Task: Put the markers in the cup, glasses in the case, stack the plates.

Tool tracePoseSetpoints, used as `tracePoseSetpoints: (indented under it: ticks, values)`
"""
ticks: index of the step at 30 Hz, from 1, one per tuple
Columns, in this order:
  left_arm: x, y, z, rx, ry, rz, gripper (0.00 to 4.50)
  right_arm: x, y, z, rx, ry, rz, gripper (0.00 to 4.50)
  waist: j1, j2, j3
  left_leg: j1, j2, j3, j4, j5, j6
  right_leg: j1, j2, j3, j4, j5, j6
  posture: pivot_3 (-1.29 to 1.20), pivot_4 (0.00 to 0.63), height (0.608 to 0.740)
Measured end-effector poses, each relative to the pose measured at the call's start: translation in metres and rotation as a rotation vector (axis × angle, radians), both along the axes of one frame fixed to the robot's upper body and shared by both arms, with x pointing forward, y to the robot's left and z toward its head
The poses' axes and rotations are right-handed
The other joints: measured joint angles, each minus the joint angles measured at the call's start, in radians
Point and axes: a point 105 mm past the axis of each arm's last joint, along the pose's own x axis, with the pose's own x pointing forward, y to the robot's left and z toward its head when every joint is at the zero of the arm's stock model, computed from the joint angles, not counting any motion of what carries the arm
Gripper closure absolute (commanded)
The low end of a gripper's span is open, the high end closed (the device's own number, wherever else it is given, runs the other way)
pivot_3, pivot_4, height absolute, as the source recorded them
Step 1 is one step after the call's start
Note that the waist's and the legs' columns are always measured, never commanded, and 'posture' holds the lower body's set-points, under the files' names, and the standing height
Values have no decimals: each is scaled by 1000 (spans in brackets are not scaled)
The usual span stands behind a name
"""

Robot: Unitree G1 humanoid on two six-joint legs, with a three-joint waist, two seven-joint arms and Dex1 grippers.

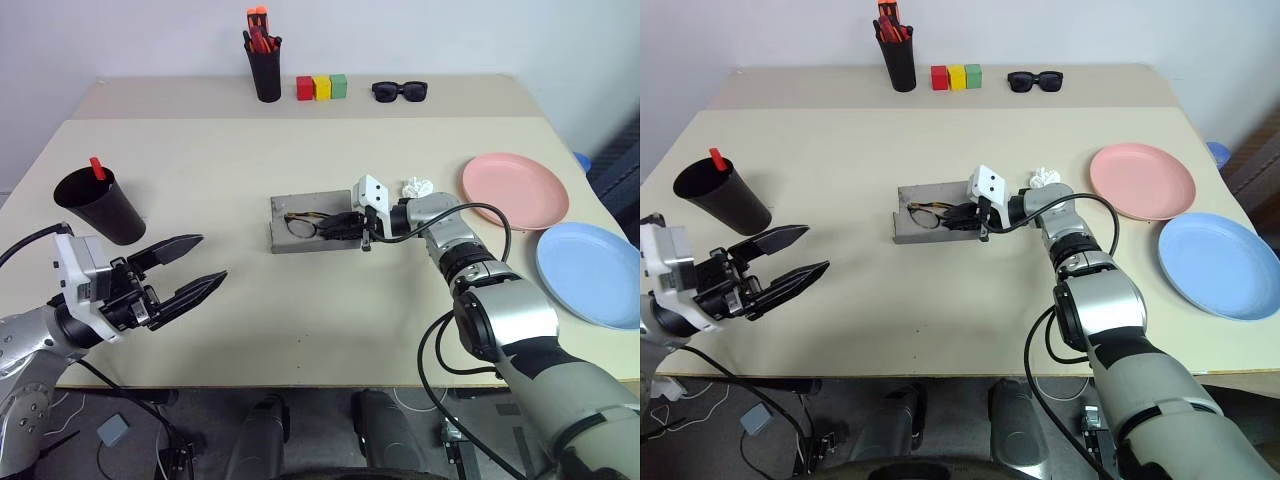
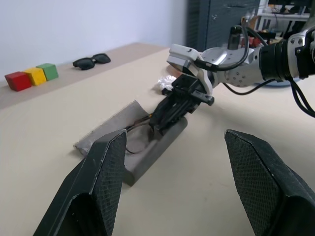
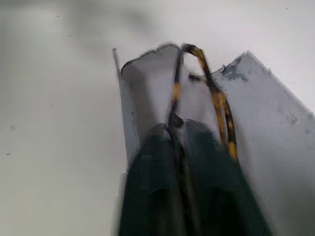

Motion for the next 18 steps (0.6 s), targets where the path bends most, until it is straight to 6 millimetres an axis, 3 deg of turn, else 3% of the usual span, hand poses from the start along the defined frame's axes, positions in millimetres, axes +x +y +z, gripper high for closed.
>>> tracePoseSetpoints:
  ticks: [4, 18]
  values:
    - [1, 1, 0, -6, 0, 11, 1256, -2, 0, 1, 14, 18, 19, 25, 0, 0, 0, 0, 0, 0, 0, 0, 0, 0, 0, 0, 0, 0, 0, 0, 150, 740]
    - [13, -2, 5, -46, -25, 17, 1256, -1, -4, 10, 68, 42, 13, 25, 0, 0, 0, 0, 0, 0, 0, 0, 0, 0, 0, 0, 0, 0, 0, 0, 150, 740]
